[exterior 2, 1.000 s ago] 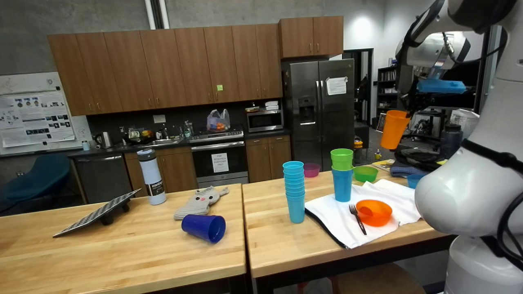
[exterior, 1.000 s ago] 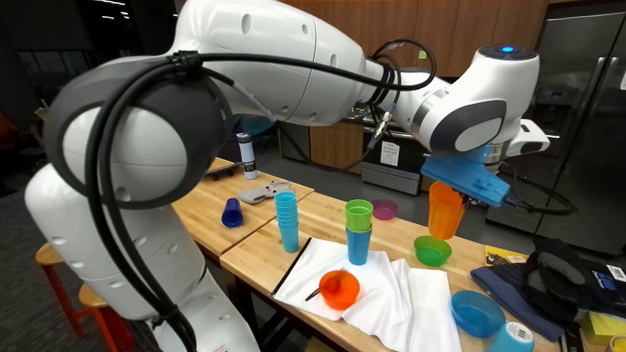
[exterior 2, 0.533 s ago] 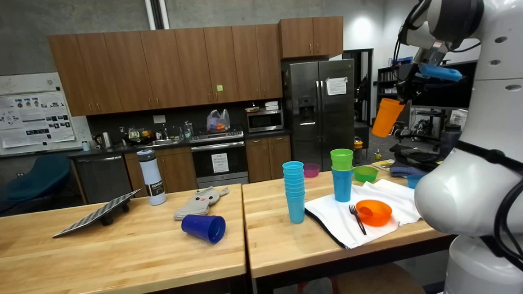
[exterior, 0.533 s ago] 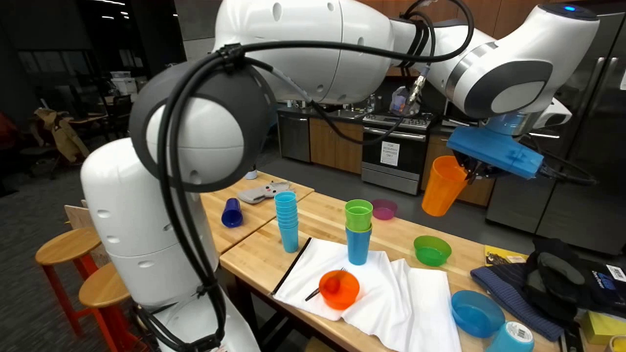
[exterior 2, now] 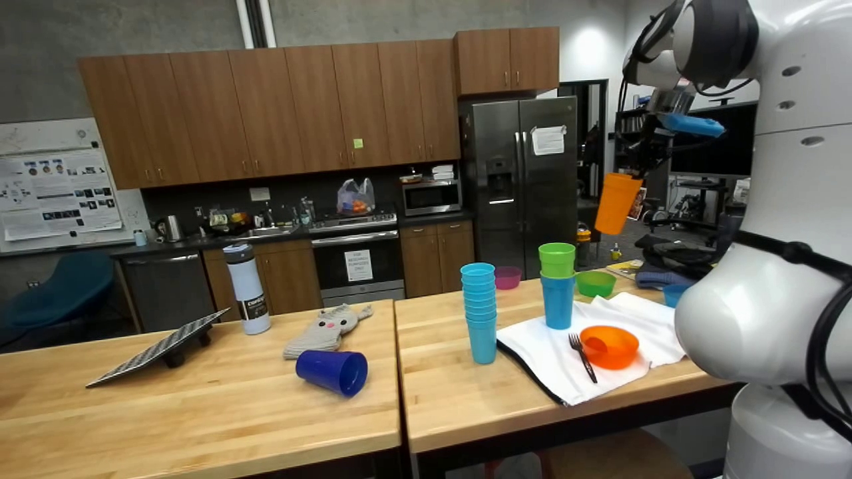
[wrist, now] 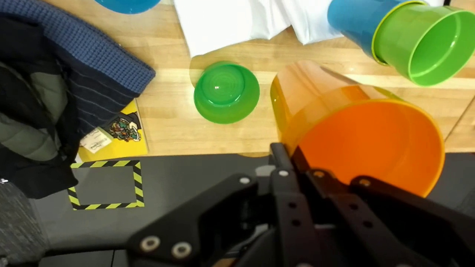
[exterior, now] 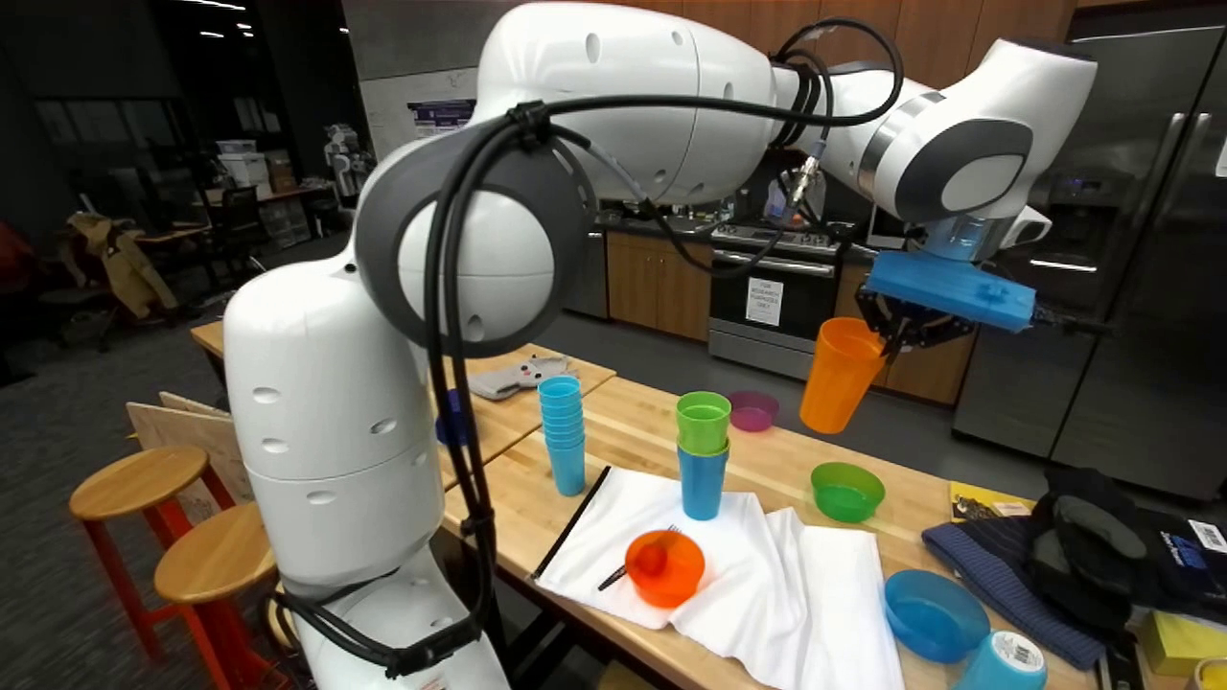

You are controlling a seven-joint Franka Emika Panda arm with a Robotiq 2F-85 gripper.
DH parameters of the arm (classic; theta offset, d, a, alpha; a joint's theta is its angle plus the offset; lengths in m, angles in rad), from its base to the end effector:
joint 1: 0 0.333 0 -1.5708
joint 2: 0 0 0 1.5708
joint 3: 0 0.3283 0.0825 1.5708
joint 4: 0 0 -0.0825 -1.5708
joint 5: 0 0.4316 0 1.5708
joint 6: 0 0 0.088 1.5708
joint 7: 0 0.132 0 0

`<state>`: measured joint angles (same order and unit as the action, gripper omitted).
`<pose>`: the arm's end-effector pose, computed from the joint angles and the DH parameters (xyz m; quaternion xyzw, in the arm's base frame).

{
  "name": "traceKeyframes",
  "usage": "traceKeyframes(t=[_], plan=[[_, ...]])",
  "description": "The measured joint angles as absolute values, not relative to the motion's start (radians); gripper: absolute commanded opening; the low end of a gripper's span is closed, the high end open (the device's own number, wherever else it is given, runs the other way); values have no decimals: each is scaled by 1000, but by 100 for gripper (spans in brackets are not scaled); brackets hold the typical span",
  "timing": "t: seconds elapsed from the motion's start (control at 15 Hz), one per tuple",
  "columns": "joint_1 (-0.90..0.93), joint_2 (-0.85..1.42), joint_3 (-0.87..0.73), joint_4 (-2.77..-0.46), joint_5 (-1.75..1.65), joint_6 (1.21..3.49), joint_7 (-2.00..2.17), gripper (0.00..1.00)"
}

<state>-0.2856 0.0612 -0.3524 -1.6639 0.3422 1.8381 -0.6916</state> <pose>0.5411 -0.3514 0.5572 -0.9860 0.0080 -0.1419 0.0873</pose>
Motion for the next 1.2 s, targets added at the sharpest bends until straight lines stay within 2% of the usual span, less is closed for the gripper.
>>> traceKeyframes(t=[1.2], plan=[[-234,-104,-256,-1730,274,1811,-923,1]])
